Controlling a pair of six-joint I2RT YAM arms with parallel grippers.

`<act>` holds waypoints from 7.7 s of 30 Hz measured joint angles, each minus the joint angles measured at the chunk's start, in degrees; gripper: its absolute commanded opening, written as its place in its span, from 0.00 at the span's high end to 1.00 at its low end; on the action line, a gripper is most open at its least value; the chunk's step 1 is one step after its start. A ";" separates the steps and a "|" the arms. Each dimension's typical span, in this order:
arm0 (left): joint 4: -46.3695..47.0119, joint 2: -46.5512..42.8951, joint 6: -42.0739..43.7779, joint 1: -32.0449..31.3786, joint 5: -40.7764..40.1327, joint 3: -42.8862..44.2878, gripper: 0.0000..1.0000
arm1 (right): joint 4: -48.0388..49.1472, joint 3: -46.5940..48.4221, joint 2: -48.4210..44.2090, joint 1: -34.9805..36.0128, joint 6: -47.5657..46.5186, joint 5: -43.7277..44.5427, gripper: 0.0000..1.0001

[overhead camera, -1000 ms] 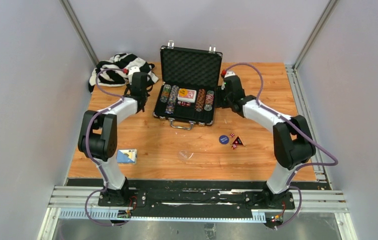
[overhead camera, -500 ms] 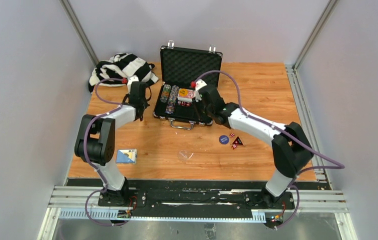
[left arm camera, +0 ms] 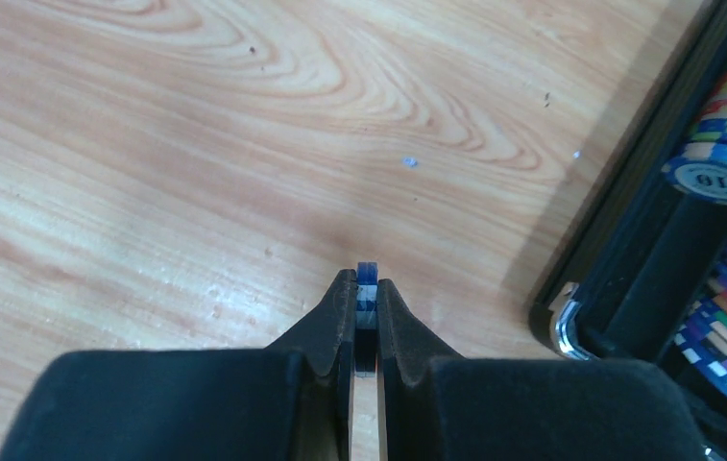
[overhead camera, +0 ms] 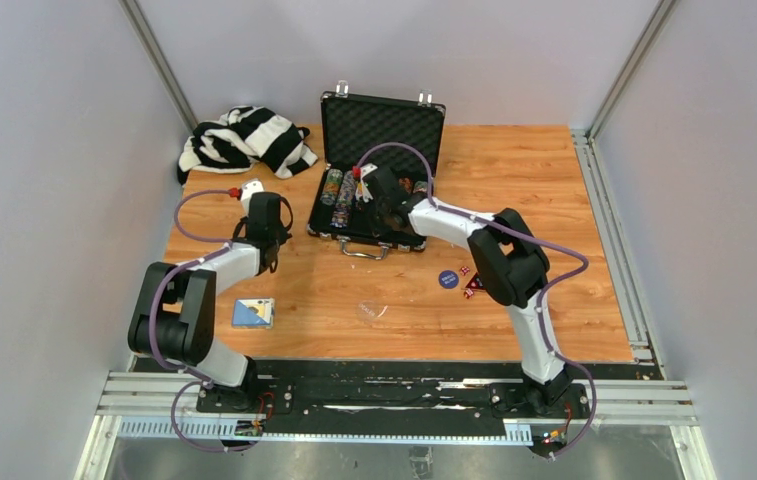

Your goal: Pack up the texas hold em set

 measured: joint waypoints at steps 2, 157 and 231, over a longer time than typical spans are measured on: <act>0.00 0.00 -0.17 0.00 -0.48 -0.81 1.00 | -0.52 0.39 1.31 0.00 0.11 -0.28 0.99; -52.33 26.10 96.00 -5.66 62.40 38.86 1.00 | -16.26 -18.84 -23.12 -0.44 -5.92 -0.70 0.89; -49.33 21.03 82.71 -8.02 47.15 51.54 0.74 | -12.00 -25.22 -25.55 -0.46 -5.42 1.55 0.86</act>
